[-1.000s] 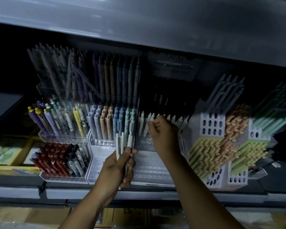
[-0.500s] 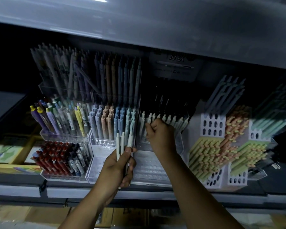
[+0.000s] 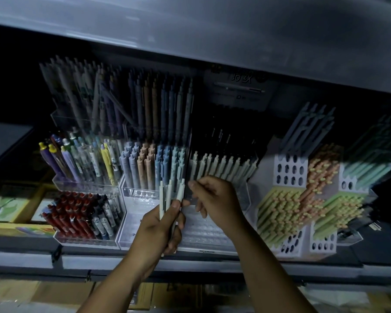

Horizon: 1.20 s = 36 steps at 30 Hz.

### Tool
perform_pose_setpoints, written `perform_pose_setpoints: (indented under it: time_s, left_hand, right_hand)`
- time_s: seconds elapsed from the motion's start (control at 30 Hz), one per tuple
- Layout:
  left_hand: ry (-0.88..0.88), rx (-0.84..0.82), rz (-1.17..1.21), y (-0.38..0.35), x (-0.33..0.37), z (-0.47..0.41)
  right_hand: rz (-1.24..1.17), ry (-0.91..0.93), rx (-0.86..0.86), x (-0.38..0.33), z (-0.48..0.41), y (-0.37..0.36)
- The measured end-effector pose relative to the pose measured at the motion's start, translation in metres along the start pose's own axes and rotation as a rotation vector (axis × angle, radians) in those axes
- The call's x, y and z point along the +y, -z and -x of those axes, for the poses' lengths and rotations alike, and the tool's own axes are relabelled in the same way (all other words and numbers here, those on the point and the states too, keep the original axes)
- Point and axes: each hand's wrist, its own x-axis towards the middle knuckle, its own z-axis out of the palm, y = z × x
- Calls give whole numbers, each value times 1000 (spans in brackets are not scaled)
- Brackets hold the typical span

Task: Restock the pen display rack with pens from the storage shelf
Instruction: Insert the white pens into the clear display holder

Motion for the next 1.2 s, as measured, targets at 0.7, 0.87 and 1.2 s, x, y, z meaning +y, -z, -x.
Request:
perform_pose_setpoints:
  time_s: [0.7,0.87,1.2]
  left_hand:
    - [89,26,-12,-3,3,-2]
    - [84,79,23,1,0,-7]
    - [203,-26,251,12,-5,-9]
  right_hand:
    - [-289,-71,218,-13,-7,26]
    - [-136,150,489,0,-26,39]
    - [383,366,522,14,-39,34]
